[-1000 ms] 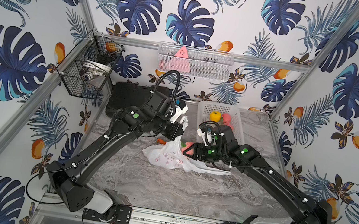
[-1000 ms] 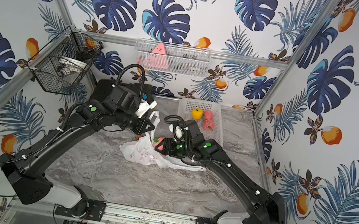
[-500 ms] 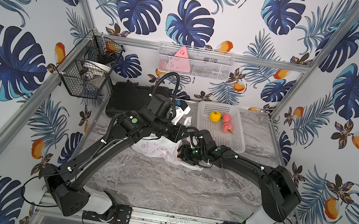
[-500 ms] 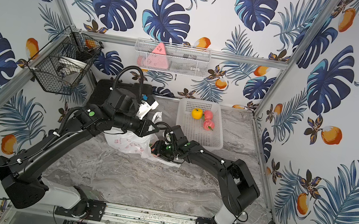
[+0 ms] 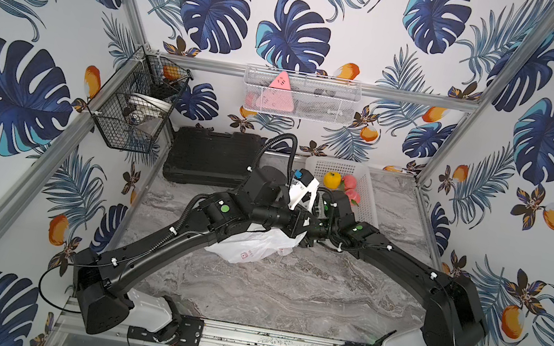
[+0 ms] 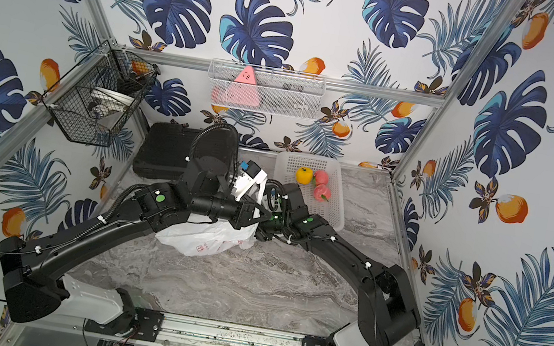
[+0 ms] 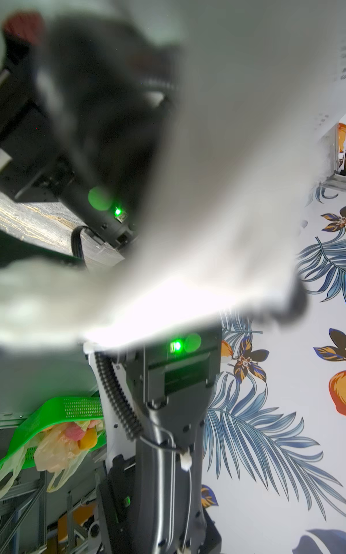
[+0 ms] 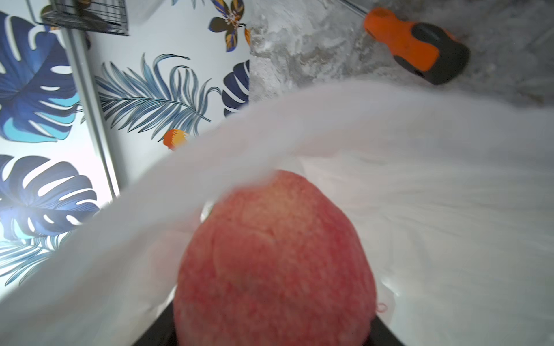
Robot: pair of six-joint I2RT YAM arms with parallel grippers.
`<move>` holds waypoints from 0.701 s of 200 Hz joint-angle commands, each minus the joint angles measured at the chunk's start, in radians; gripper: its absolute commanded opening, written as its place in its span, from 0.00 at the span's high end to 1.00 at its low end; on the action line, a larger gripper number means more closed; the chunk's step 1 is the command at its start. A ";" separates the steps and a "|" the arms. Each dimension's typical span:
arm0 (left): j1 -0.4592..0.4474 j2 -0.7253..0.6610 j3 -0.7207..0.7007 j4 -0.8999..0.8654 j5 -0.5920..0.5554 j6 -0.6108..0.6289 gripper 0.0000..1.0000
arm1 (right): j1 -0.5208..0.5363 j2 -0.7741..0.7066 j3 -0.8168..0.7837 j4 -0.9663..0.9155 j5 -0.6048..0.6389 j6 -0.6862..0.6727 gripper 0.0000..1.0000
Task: Place the peach into a plastic bag & tie a knot
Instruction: Place the peach in the plastic bag.
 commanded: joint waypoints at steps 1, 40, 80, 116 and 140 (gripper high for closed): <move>-0.003 -0.032 -0.056 0.204 -0.001 -0.058 1.00 | 0.001 0.028 -0.029 0.022 0.051 0.042 0.45; -0.003 -0.114 -0.171 0.295 -0.008 -0.044 1.00 | 0.006 0.087 0.032 -0.085 0.300 -0.024 0.38; 0.039 -0.197 -0.304 0.288 -0.023 -0.021 1.00 | 0.010 0.155 0.122 -0.291 0.467 -0.170 0.30; 0.117 -0.267 -0.419 0.309 0.004 -0.037 1.00 | 0.014 0.192 0.184 -0.387 0.460 -0.294 0.13; 0.165 -0.292 -0.453 0.289 0.022 -0.035 1.00 | 0.012 0.199 0.229 -0.423 0.359 -0.335 0.07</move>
